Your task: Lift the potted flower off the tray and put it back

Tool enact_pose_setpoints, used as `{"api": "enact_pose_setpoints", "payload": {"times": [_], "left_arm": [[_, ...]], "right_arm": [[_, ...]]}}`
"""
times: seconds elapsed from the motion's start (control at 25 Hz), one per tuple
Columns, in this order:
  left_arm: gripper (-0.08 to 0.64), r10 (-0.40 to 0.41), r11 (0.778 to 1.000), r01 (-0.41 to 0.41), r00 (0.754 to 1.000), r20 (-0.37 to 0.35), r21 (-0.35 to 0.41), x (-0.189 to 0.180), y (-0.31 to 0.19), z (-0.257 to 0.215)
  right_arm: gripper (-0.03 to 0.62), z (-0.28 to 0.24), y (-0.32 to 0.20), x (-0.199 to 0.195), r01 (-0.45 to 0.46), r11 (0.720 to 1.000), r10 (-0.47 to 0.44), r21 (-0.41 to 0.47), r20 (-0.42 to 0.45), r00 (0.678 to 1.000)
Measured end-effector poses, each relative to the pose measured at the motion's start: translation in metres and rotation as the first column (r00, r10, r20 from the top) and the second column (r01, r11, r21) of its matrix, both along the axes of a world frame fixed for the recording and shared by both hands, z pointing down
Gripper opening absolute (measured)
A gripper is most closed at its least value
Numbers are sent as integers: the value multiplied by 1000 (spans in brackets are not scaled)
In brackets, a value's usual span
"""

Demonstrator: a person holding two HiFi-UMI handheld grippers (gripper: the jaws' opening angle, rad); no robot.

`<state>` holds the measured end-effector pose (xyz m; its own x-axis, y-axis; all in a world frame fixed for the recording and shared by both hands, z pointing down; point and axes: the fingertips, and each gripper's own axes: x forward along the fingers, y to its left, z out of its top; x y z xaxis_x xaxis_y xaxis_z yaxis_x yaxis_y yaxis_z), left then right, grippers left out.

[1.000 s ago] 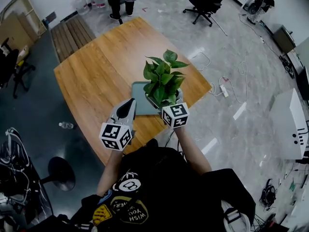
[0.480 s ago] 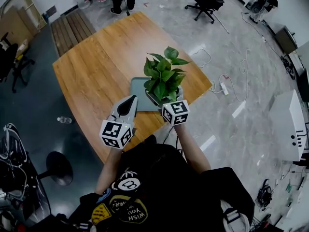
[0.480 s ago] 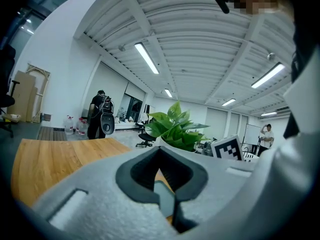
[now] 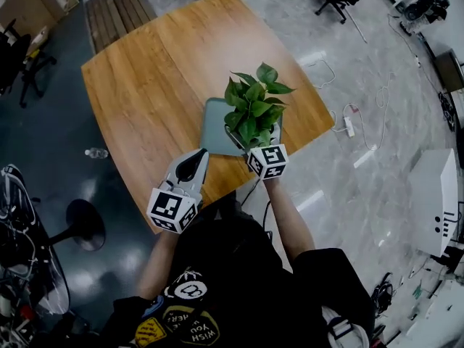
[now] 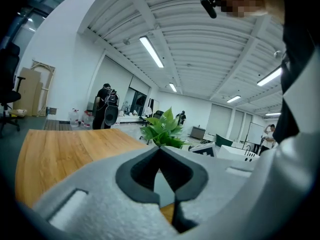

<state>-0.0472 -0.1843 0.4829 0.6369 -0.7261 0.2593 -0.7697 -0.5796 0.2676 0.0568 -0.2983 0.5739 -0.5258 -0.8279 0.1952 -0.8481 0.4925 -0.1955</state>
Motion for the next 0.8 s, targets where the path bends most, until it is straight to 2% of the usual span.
{"api": "enact_pose_setpoints", "payload": {"times": [0.16,0.28,0.4,0.48,0.68,0.8], "left_arm": [[-2,-24,998,26,999,26,-52,-16,11,30],[-2,-71,993,75,997,39,-87,-37,21,48],[-2,-99,988,104,994,45,-118,-49,30,62],[-2,-108,985,114,993,53,-132,-51,31,69],[-2,-82,988,85,996,22,-132,-51,35,69],[-2,-55,990,56,998,14,-126,-44,37,66]], "right_arm": [[541,73,-11,-8,14,1000,-15,-17,-27,1000],[541,136,-17,-14,13,998,-16,-57,-54,998],[541,176,-26,-11,1,997,-9,-82,-103,995],[543,195,-32,-8,0,995,-14,-97,-136,991],[543,208,-36,-7,0,990,-14,-141,-96,995],[543,213,-30,-7,25,984,-50,-174,-143,988]]}}
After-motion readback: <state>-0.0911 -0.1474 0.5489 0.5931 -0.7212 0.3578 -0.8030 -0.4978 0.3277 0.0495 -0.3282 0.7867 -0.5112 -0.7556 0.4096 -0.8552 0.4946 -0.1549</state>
